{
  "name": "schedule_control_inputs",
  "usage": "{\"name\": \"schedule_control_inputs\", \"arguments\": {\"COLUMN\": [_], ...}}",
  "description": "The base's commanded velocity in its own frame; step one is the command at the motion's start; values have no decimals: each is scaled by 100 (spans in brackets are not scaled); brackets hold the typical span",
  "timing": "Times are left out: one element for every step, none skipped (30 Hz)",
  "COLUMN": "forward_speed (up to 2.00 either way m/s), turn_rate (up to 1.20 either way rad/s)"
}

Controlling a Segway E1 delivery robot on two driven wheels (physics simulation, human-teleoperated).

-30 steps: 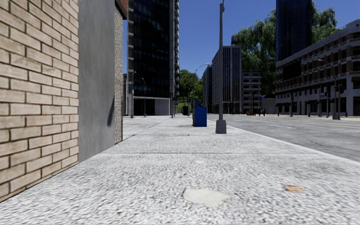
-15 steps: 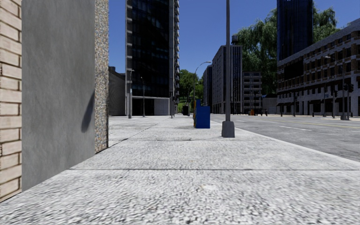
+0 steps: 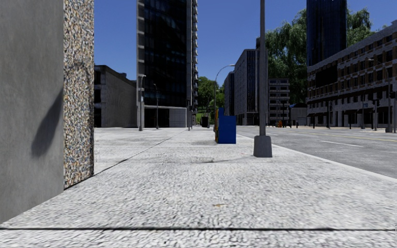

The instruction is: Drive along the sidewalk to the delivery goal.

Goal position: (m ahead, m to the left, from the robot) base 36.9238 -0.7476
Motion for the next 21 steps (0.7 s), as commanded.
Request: {"name": "schedule_control_inputs", "arguments": {"forward_speed": [200,200,200,200,200,200,200,200,200,200,200,200,200,200,200,200,200,200,200,200,200], "turn_rate": [0,0,0,0,0,0,0,0,0,0,0,0,0,0,4,14,18,18,24,30,35]}}
